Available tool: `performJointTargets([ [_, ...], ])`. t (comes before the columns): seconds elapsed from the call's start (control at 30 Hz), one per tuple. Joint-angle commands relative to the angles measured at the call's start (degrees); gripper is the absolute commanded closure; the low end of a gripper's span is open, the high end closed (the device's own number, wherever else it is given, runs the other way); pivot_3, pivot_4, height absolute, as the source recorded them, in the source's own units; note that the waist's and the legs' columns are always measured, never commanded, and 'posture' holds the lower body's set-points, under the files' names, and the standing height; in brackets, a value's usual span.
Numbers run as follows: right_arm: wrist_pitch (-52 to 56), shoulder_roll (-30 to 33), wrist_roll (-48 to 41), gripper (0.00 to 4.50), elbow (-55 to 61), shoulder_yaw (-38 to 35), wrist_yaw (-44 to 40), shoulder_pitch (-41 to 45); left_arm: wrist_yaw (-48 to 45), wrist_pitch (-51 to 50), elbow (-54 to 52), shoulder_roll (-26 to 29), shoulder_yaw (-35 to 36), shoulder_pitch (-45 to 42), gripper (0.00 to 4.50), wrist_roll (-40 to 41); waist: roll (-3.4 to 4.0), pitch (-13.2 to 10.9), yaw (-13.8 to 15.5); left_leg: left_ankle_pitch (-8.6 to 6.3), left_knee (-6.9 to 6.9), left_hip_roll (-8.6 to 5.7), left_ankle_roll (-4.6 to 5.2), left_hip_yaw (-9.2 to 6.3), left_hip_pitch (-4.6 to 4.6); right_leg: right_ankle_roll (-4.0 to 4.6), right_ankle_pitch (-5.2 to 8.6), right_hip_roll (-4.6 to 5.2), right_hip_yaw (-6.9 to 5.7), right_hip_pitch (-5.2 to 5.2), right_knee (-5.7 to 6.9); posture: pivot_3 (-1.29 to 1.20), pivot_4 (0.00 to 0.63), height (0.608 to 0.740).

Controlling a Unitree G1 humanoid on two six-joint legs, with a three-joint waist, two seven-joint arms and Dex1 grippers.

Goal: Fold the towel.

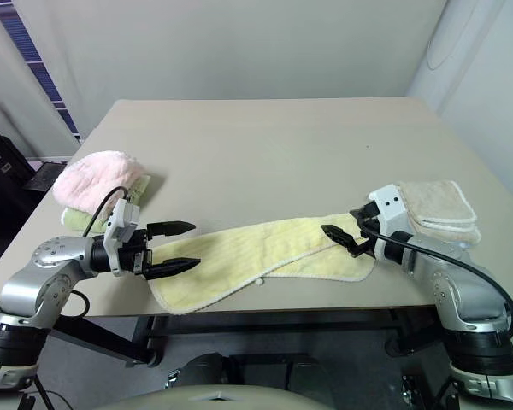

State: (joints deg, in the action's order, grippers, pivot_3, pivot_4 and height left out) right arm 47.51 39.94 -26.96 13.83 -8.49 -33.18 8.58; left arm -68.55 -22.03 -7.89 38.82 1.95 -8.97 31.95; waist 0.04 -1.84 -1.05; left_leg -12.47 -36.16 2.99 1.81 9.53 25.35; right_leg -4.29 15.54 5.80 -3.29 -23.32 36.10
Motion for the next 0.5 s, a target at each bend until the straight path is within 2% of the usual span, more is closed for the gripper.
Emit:
performJointTargets([
  [0.03, -2.7, 2.7, 3.8, 0.02, 0.0, 0.1, 0.3, 0.6, -0.2, 0.8, -1.1, -0.4, 0.1, -1.4, 0.0, 0.3, 0.02, 0.0, 0.0, 0.0, 0.0, 0.0, 0.0, 0.0, 0.0, 0.0, 0.0, 0.0, 0.0, 0.0, 0.0, 0.0, 0.0, 0.74],
  [0.3, -10.1, 9.8, 10.5, 0.02, -6.3, 1.1, -4.2, -1.9, -1.7, 4.8, 2.3, -2.4, -2.2, -1.1, 0.0, -2.2, 0.01, 0.0, 0.0, 0.0, -0.07, -0.04, 0.01, 0.0, 0.0, 0.0, 0.0, -0.02, 0.0, 0.05, 0.01, 0.0, 0.0, 0.74],
  [0.5, -17.6, 9.2, 16.8, 0.02, -12.3, 4.6, -3.7, -0.5, -3.1, 7.2, 5.7, -3.6, -2.9, -1.5, 0.0, -3.1, 0.01, 0.0, -0.3, 0.0, -0.07, 0.0, 0.01, -0.03, -0.02, -0.01, 0.0, -0.11, 0.0, 0.04, 0.02, 0.0, 0.0, 0.74],
])
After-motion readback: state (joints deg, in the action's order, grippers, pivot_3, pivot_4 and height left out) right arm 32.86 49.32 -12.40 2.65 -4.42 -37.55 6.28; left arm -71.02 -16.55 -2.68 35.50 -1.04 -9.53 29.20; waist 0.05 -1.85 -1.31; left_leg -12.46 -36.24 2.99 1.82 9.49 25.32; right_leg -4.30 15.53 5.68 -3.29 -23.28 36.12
